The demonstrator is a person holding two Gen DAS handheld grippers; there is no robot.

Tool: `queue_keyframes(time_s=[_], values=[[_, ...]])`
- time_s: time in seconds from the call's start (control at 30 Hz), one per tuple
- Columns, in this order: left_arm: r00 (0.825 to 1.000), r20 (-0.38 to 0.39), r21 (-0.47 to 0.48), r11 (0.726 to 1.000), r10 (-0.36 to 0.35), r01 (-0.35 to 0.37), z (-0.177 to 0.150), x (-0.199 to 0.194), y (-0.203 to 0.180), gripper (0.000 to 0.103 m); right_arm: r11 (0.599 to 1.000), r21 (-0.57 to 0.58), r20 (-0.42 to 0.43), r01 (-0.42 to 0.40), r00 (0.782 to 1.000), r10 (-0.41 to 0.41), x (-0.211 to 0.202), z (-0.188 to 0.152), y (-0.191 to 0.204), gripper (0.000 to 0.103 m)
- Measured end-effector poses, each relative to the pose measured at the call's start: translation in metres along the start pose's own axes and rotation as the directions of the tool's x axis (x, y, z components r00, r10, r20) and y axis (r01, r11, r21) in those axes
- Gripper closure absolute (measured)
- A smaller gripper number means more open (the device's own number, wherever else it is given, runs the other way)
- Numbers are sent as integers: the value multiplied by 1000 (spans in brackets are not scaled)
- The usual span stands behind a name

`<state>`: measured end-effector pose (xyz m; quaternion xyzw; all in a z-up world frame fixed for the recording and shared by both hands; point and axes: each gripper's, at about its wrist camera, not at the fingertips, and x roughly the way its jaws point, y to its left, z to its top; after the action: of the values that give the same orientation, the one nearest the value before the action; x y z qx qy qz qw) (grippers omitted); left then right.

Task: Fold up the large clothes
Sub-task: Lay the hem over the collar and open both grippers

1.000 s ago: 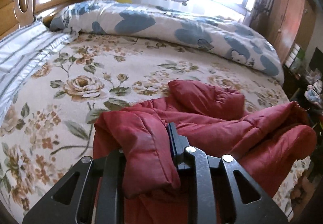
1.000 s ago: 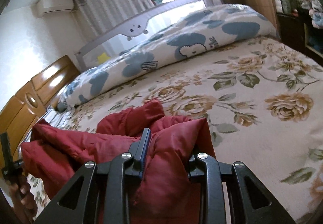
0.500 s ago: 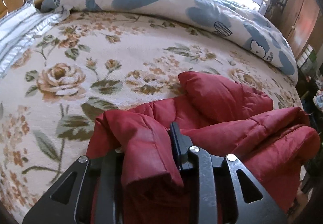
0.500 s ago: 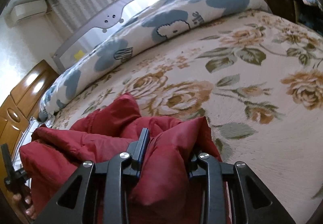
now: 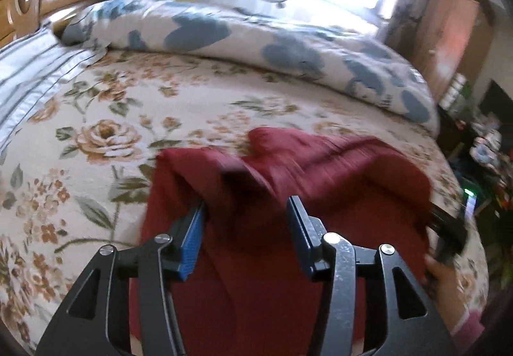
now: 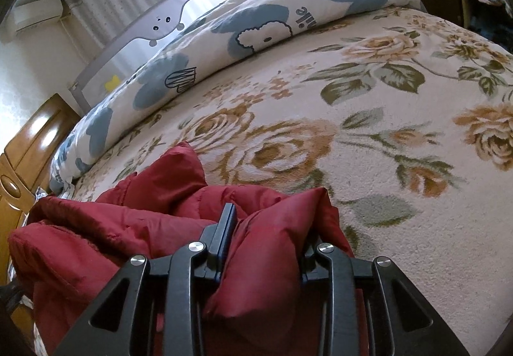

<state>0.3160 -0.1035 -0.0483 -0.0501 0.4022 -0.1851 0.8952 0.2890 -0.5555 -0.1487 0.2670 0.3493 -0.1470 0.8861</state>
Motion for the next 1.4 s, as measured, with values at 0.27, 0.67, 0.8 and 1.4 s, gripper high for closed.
queue_keyframes(time_s=[0.27, 0.67, 0.8, 1.4], values=[[983, -171, 248, 969, 64, -20, -48, 55, -65, 41, 1000, -21, -9, -3, 1000, 3, -4, 3, 3, 68], [972, -150, 260, 956, 181, -137, -38, 102, -63, 37, 952, -297, 133, -79, 983, 123, -121, -22, 65, 20], [975, -152, 263, 958, 161, -117, -32, 98, -58, 37, 889, -450, -89, -80, 995, 45, -68, -48, 97, 19], [960, -182, 135, 973, 212, -189, -1, 140, 0, 27, 971, -240, -196, -19, 980, -29, 22, -21, 50, 0]])
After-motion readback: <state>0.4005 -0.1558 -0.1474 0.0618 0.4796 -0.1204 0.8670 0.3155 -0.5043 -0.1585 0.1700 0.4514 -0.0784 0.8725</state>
